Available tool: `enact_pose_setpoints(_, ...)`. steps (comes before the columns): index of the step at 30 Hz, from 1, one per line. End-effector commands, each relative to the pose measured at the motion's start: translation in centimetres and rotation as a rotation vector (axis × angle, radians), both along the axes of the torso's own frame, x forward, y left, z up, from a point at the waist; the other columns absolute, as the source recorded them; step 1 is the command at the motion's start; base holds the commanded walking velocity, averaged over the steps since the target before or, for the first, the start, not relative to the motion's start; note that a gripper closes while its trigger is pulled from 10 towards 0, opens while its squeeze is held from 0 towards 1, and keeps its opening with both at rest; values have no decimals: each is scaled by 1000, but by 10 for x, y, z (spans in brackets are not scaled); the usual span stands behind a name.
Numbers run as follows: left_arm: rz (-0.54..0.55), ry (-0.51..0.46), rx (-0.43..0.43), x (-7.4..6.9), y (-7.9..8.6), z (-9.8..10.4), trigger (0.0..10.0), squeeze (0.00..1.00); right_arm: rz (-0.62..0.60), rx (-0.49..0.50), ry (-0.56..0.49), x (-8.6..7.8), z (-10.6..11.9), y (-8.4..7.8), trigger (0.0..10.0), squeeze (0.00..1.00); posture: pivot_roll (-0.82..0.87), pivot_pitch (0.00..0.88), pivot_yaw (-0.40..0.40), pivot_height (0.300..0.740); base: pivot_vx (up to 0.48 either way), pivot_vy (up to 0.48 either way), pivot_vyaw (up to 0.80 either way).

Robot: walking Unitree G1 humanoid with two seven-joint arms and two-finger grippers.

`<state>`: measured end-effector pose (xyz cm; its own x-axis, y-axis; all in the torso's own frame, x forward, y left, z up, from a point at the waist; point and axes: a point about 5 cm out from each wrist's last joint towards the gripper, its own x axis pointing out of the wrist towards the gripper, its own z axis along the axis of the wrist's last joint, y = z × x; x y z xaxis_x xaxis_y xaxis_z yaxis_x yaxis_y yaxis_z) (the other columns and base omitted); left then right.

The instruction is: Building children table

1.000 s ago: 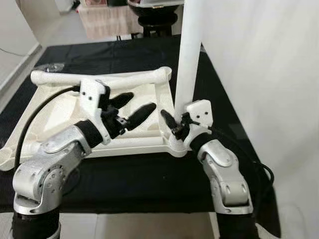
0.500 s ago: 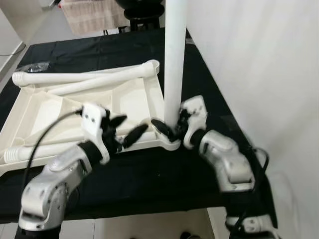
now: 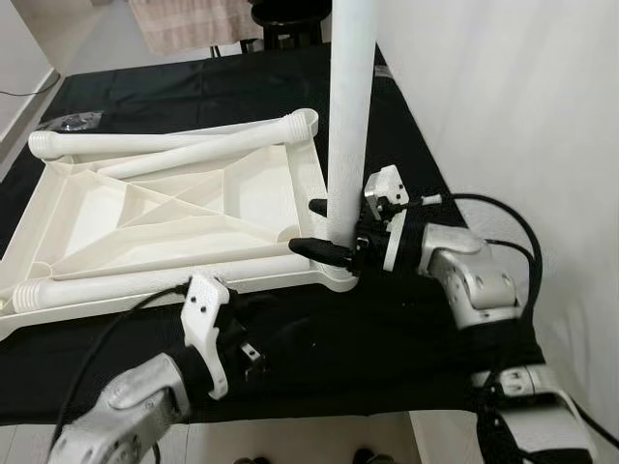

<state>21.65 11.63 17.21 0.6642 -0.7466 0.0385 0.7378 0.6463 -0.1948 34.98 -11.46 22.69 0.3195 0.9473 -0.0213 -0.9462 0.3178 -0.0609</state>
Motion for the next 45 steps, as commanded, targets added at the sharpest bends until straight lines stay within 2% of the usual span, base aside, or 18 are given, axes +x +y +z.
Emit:
enact_pose_setpoints(1, 2, 6, -19, -5, -7, -6, 10000, 0, 94, 1, 17, 1, -4, 9, 0, 0, 64, 207, 43, 740, 0, 0, 0)
enact_pose_setpoints(9, 34, 0, -74, -4, -11, -12, 10000, 0, 73, -25, 27, 4, -12, -2, 0, 0, 48, 221, 37, 740, 0, 0, 0)
enact_pose_setpoints(13, 83, -23, -66, -1, -7, -13, 10000, 0, -31, -42, 30, -1, -24, -15, 0, 0, 35, 223, 34, 740, 0, 0, 0)
enact_pose_setpoints(14, 139, -53, -38, 0, -2, -15, 10000, 0, -162, -81, 53, -10, -41, -25, 0, 0, 24, 222, 27, 740, 0, 0, 0)
enact_pose_setpoints(17, 190, -79, -16, 1, 2, -16, 10000, 0, -342, -131, 109, -23, -62, -28, 0, 0, 16, 220, 17, 740, 0, 0, 0)
enact_pose_setpoints(18, 190, -79, -16, 1, 2, -16, 10000, 0, -342, -131, 109, -23, -62, -28, 0, 0, 16, 220, 17, 740, 0, 0, 0)
enact_pose_setpoints(19, 218, -96, 0, 1, 4, -16, 10000, 0, -613, -117, 173, -33, -77, -25, 0, 0, 7, 221, 18, 740, 0, 0, 0)
enact_pose_setpoints(20, 247, -109, 10, 3, 8, -17, 10000, 0, -704, -132, 213, -53, -88, -17, 0, 0, -17, 224, 42, 740, 0, 0, 0)
enact_pose_setpoints(22, 247, -109, 10, 3, 8, -17, 10000, 0, -704, -132, 213, -53, -88, -17, 0, 0, -17, 224, 42, 740, 0, 0, 0)
enact_pose_setpoints(24, 275, -131, 28, 8, 13, -18, 10000, 0, -760, -144, 211, -68, -93, -5, 0, 0, -26, 196, 74, 740, 0, 0, 0)
enact_pose_setpoints(29, 277, -149, 45, 12, 14, -18, 10000, 0, -744, -159, 163, -64, -91, 2, 0, 0, -22, 195, 73, 740, 0, 0, 0)
enact_pose_setpoints(30, 271, -154, 48, 15, 13, -19, 10000, 0, -732, -135, 151, -55, -87, 3, 10000, 0, -13, 186, 69, 740, 0, 0, 0)
enact_pose_setpoints(31, 268, -155, 46, 17, 13, -20, 10000, 0, -704, -105, 148, -50, -82, 5, 10000, 0, -10, 187, 66, 740, 0, 0, 0)
enact_pose_setpoints(32, 261, -155, 39, 18, 12, -20, 10000, 0, -620, -67, 157, -44, -77, 8, 10000, 1000, -4, 183, 65, 740, 0, 0, 0)
enact_pose_setpoints(38, 266, -155, 10, 20, 10, -21, 10000, 0, -448, 10, 99, -28, -53, 2, 10000, 1000, 2, 187, 61, 740, 0, 0, 0)
enact_pose_setpoints(39, 270, -156, 3, 19, 9, -22, 10000, 0, -387, 2, 48, -22, -42, -3, 10000, 745, 5, 191, 56, 740, 0, 0, 0)
enact_pose_setpoints(40, 273, -156, -2, 19, 8, -22, 10000, 0, -288, -9, 31, -18, -32, -7, 10000, 0, 4, 190, 54, 740, 0, 0, 0)
enact_pose_setpoints(45, 275, -163, -7, 18, 6, -23, 10000, 0, -116, -49, 5, -17, -19, -12, 10000, 0, 10, 190, 45, 740, 0, 0, 0)
